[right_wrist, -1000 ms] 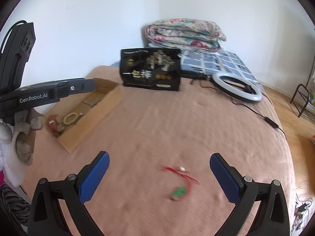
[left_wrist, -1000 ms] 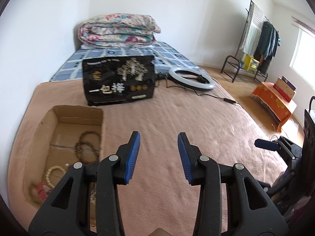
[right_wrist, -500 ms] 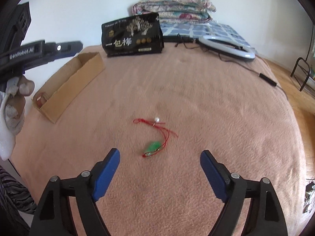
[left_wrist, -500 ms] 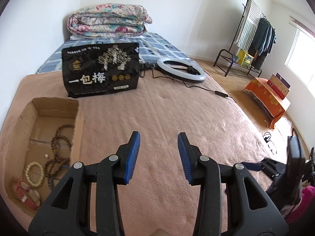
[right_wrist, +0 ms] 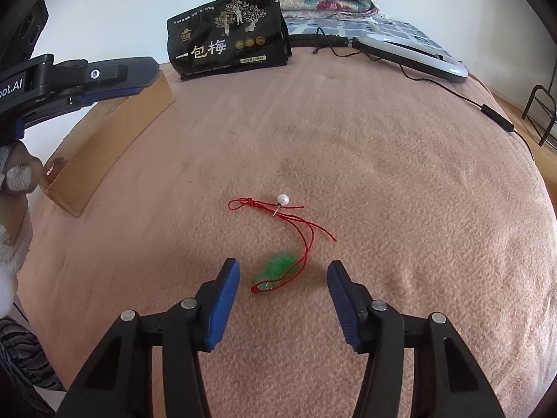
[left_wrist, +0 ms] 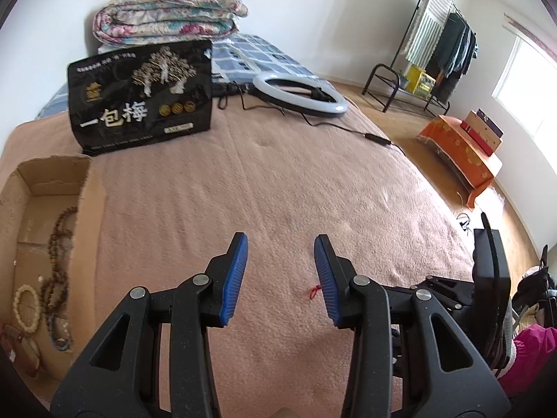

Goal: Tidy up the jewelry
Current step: 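Move both grippers back toward the red-string jade pendant and second pearl earring, then close the right gripper on the jade pendant while the left gripper grasps the pearl earring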

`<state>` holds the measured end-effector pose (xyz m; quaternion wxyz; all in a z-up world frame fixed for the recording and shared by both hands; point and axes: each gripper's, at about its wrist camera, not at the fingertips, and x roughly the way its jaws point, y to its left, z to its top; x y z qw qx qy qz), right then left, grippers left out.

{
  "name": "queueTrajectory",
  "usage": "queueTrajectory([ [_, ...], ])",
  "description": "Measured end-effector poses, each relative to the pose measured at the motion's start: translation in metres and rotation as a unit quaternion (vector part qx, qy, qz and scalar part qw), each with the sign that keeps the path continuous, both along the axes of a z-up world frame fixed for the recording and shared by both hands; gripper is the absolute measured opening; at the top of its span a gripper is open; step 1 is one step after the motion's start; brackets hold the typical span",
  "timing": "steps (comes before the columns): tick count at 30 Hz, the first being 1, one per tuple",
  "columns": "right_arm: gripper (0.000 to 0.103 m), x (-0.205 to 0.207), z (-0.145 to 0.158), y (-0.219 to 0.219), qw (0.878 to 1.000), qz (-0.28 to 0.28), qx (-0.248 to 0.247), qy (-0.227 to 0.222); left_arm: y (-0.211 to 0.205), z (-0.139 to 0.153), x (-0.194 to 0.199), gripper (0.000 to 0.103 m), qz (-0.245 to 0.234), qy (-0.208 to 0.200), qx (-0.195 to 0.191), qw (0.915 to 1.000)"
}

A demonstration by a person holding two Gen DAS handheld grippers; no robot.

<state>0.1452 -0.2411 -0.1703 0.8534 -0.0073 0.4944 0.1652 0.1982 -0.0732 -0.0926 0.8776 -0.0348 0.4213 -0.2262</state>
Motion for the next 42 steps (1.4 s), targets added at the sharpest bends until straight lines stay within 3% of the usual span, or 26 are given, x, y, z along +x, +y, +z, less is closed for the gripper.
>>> queueTrajectory([
  [8,0.028,0.004,-0.005,0.001,1.0,0.002,-0.031,0.0,-0.014,-0.007,0.006,0.04,-0.012,0.008,0.001,0.9999],
  [16,0.011,0.004,-0.006,-0.023,0.999,-0.016,-0.05,0.01,-0.022,-0.014,0.011,0.04,-0.015,0.02,-0.003,0.9997],
  [31,0.012,0.021,-0.01,-0.093,0.991,-0.115,-0.061,0.017,-0.043,-0.033,0.008,0.04,-0.041,0.049,-0.013,0.9979],
  [34,0.012,0.023,-0.011,-0.101,0.991,-0.122,-0.051,0.02,-0.051,-0.042,0.008,0.039,-0.052,0.058,-0.009,0.9969],
  [36,0.012,0.022,-0.011,-0.1,0.991,-0.122,-0.052,0.019,-0.058,-0.047,0.008,0.029,-0.056,0.061,0.001,0.9966],
  [42,0.012,0.023,-0.012,-0.1,0.991,-0.12,-0.049,0.02,-0.078,-0.061,0.001,0.029,-0.078,0.068,0.018,0.9945],
])
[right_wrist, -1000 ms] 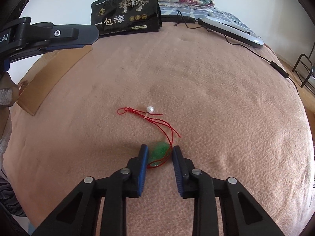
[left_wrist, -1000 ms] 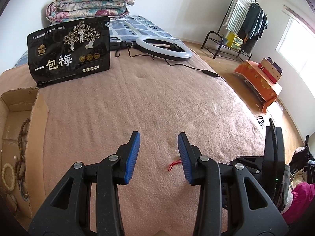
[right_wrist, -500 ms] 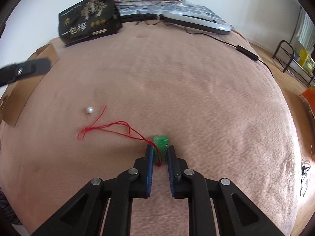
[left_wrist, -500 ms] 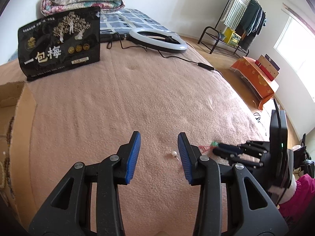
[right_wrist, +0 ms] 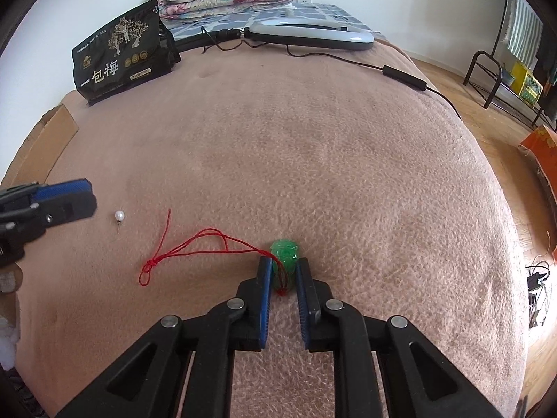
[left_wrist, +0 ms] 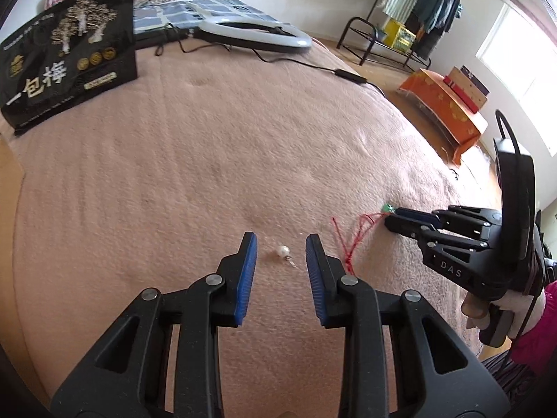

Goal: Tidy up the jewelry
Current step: 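Close the right gripper on the jade pendant while the left gripper grasps the pearl earring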

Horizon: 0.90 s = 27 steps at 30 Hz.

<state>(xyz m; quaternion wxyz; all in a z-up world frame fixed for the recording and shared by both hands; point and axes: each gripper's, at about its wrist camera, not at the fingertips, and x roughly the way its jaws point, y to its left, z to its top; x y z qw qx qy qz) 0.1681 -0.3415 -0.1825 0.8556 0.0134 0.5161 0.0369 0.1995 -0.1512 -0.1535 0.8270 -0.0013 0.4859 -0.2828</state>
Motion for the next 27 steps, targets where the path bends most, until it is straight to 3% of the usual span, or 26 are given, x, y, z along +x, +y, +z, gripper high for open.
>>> queueTrajectory([
  [17,0.012,0.0,0.0,0.001,1.0,0.006,0.001,0.001,-0.027,-0.024,-0.007,0.024,-0.027,-0.012,0.059,0.9978],
  [27,0.012,0.0,-0.001,0.003,1.0,0.007,-0.003,0.001,-0.026,-0.026,-0.005,0.008,-0.026,-0.026,0.077,0.9963],
])
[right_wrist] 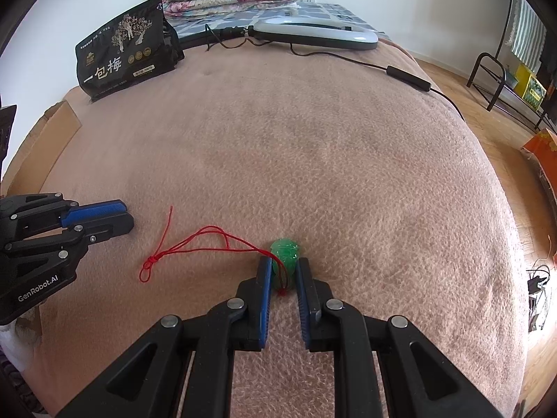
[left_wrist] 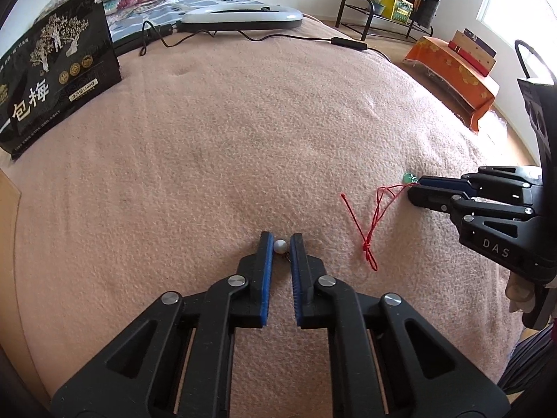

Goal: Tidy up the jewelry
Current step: 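Close the right gripper on the jade pendant while the left gripper grasps the pearl earring, then carry the jade pendant and pearl earring over the cardboard box with both grippers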

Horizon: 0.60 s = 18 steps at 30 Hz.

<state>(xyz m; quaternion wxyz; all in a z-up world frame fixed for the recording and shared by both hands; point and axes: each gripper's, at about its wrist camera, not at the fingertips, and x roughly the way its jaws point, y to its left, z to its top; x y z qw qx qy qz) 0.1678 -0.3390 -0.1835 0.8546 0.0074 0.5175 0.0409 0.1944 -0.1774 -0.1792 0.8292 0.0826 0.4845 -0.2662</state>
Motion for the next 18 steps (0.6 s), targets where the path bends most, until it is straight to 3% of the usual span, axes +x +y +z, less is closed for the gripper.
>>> queueTrajectory([
  [8,0.012,-0.003,0.01,0.005,1.0,0.01,0.013,-0.011,0.015,0.019,0.002,0.007,0.025,-0.014,-0.02,0.9994],
  [18,0.012,-0.009,0.052,0.026,0.998,0.026,0.022,-0.06,0.05,0.064,0.004,0.007,0.069,-0.043,-0.072,0.9941],
])
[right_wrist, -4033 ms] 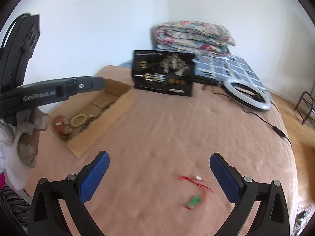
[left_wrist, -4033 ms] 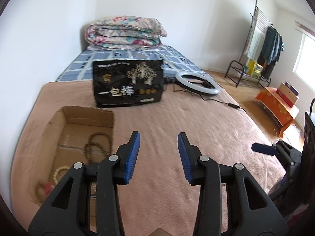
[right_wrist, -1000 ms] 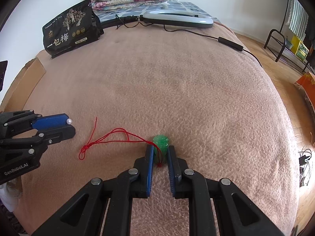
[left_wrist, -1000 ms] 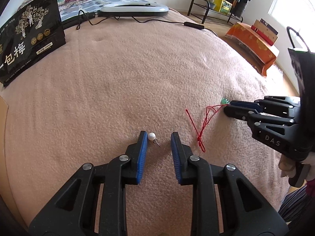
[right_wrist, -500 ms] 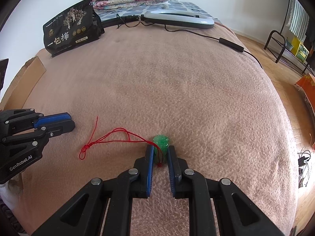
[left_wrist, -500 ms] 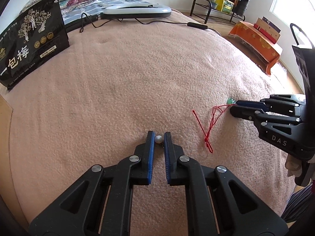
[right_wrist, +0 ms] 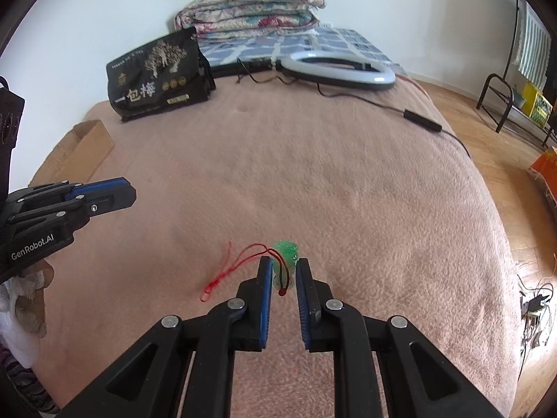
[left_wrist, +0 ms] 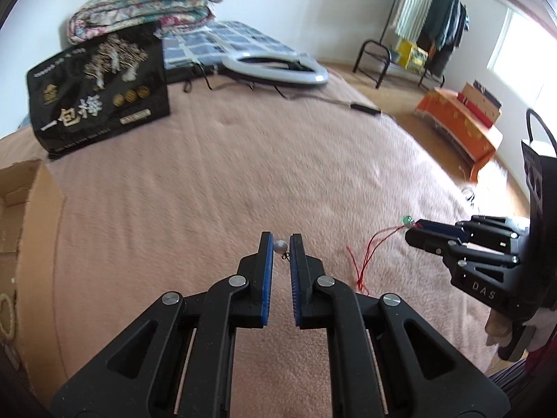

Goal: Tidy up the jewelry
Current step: 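Carry the jade pendant and pearl earring over the cardboard box with both grippers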

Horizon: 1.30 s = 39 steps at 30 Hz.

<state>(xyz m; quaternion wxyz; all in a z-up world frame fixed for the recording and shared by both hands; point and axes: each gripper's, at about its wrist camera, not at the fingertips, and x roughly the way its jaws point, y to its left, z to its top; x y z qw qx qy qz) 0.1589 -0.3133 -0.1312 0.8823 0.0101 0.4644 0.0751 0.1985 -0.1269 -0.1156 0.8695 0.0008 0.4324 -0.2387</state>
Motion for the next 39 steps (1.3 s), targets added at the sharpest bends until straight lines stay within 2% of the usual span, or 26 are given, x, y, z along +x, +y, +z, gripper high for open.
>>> queueTrajectory([
  [10,0.012,-0.002,0.051,0.028,0.998,0.019,0.015,-0.057,0.043,0.045,-0.008,0.007,0.039,-0.04,-0.035,0.9978],
  [19,0.012,0.002,0.083,0.06,0.995,0.032,0.045,-0.088,0.093,0.071,-0.015,0.007,0.081,-0.065,-0.052,0.9933],
  [30,0.012,0.01,0.107,0.122,0.988,0.071,0.081,-0.11,0.161,0.089,-0.03,0.007,0.131,-0.086,-0.05,0.9865],
  [39,0.012,0.013,0.106,0.177,0.983,0.11,0.099,-0.107,0.227,0.088,-0.039,0.007,0.181,-0.087,-0.043,0.9786],
])
